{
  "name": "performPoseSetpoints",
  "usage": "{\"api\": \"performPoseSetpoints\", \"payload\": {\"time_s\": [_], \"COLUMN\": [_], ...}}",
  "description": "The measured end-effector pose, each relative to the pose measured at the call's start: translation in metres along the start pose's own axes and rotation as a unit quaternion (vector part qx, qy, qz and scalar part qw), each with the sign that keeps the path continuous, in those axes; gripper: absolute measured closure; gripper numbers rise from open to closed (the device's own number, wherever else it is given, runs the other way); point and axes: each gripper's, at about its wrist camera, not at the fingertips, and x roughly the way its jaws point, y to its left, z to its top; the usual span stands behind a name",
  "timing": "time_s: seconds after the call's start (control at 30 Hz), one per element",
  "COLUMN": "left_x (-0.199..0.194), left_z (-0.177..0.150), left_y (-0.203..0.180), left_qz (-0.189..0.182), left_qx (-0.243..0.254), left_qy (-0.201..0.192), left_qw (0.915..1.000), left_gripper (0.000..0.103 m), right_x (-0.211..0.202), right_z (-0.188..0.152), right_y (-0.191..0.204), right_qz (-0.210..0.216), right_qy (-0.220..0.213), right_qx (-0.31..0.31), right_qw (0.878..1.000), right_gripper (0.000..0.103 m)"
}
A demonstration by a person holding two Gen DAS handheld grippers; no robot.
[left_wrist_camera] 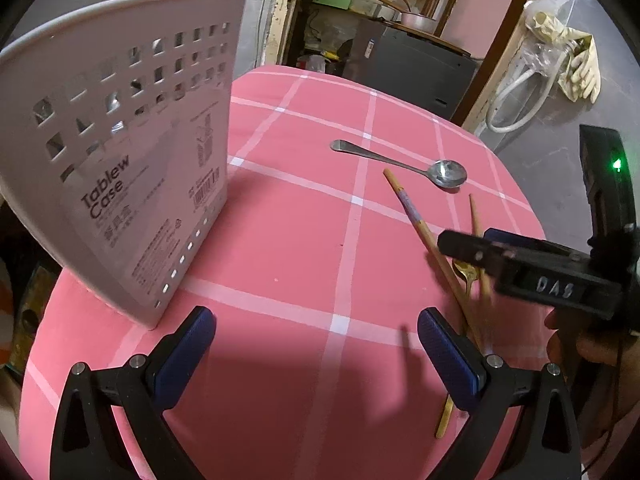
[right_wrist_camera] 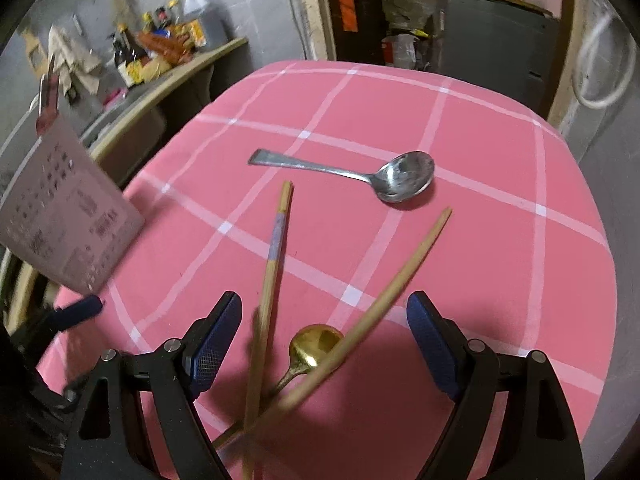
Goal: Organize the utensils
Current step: 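Grasp the wooden chopsticks with the right tool while the left tool grasps the gold spoon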
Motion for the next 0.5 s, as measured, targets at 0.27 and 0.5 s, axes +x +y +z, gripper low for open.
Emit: {"api": "performPoseSetpoints", "payload": {"time_s": [0.27,0.5], "left_x": [0.001,0.001], "left_z": [0.000,0.000], "left_y": [0.003,0.002], "left_qz": [-0.001,-0.004], "left_qx": [-0.005,-0.004], "left_qy": [0.001,0.000], "left_qw": [1.0000,1.0000], "left_gripper": [0.001,0.001], "right_x": [-0.003,-0.023], "right_z": [-0.005,-0.006], "right_y": [0.011,-0.013], "right_qz": [-0.053,-0.064], "right_qy": [0.020,0.006], "right_qx": [-0.050,0.003], "right_qw": [0.997,0.998], "right_gripper": [0.030,0.076]}}
